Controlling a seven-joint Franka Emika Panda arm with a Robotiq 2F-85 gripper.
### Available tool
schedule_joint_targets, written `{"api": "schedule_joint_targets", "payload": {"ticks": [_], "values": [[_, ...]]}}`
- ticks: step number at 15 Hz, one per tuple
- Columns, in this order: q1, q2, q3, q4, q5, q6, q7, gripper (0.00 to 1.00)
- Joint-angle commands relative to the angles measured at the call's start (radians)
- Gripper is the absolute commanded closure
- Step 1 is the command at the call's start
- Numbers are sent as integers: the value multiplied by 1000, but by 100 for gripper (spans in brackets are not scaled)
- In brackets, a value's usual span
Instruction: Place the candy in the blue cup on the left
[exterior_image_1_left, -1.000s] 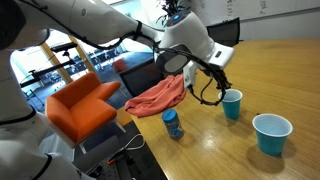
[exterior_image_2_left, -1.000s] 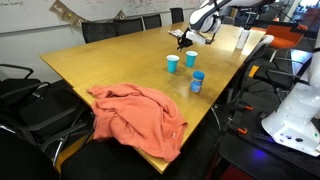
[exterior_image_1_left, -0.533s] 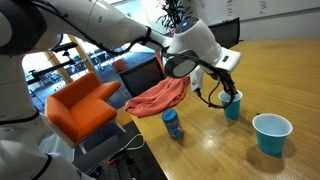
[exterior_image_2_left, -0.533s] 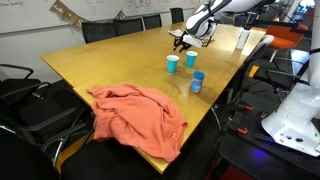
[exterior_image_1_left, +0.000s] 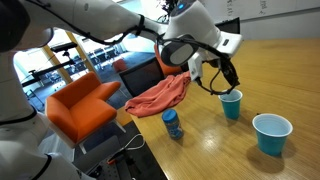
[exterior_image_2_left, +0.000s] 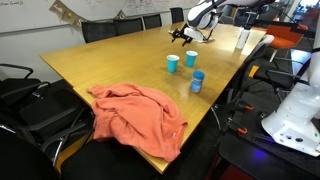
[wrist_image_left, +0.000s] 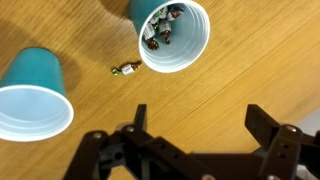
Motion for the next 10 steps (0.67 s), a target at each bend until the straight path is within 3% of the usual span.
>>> {"api": "schedule_joint_targets", "payload": {"ticks": [1,3,5,6,10], "values": [[-71,-204,32,-58,37,-234,-143,0],[-86,-291,9,-66,56,-405,-220,0],[-105,-359,-21,-42,5,-580,-246,0],[-81,-381,-64,-33,-15,-644,-259,0],[-71,-450,-122,-23,-124,-789,-273,0]]}}
